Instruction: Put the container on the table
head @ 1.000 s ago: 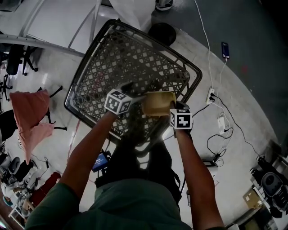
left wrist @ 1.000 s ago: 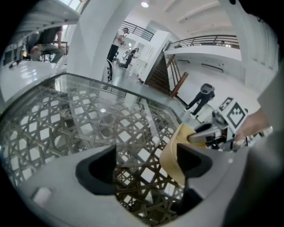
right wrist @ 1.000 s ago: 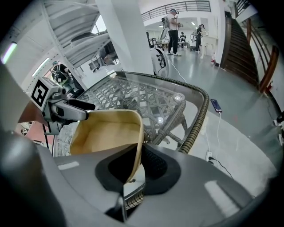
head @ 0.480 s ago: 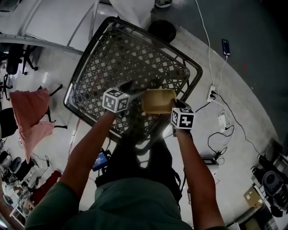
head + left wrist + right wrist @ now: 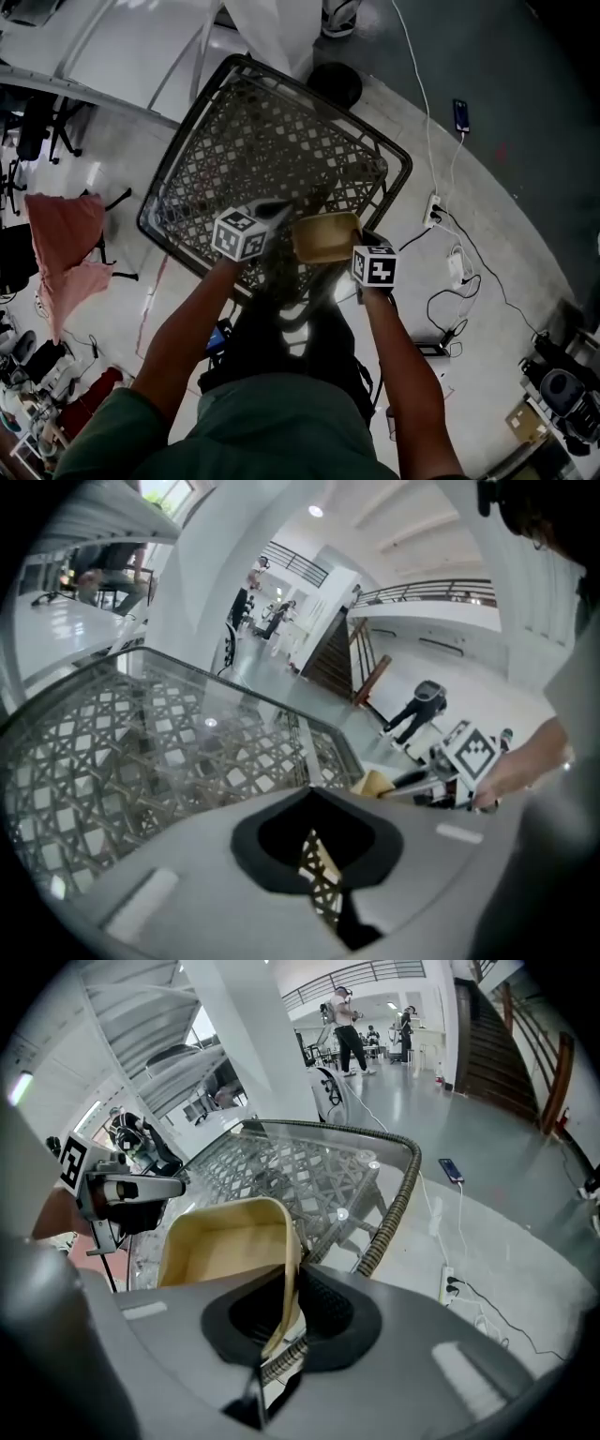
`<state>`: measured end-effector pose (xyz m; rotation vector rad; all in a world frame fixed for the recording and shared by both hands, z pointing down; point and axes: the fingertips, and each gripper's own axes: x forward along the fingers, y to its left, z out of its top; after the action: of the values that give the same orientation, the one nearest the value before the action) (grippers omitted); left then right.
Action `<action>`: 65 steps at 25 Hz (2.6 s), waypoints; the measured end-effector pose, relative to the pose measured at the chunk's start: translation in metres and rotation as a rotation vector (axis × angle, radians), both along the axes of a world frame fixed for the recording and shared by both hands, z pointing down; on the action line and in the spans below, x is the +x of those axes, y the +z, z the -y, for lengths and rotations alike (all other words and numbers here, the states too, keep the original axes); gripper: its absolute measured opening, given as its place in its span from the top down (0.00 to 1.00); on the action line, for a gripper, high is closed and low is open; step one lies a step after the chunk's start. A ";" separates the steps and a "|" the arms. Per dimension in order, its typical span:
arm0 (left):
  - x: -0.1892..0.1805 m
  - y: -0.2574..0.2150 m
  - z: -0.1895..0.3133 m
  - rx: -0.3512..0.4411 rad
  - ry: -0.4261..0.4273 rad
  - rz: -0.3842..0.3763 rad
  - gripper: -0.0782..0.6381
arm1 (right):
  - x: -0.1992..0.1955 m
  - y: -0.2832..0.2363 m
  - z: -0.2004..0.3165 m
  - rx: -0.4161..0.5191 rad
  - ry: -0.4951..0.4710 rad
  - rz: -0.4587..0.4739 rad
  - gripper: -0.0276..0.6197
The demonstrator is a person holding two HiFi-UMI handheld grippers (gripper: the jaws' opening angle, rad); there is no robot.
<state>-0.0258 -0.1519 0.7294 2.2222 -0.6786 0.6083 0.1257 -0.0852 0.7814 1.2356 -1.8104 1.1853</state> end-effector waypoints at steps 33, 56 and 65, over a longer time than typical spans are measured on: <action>-0.072 -0.121 0.018 0.185 -0.079 0.002 0.89 | 0.004 0.008 -0.006 -0.158 0.295 -0.070 0.93; -0.114 -0.218 0.013 0.321 -0.108 -0.037 0.89 | -0.019 -0.042 0.000 -0.149 0.265 -0.013 0.70; -0.121 -0.298 -0.001 0.440 -0.097 -0.116 0.89 | -0.011 -0.117 0.013 0.010 0.330 0.044 0.69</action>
<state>-0.1473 -0.1508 0.4319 2.5829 -0.9237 0.2958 0.1146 -0.0977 0.6647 1.5688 -1.6871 1.3917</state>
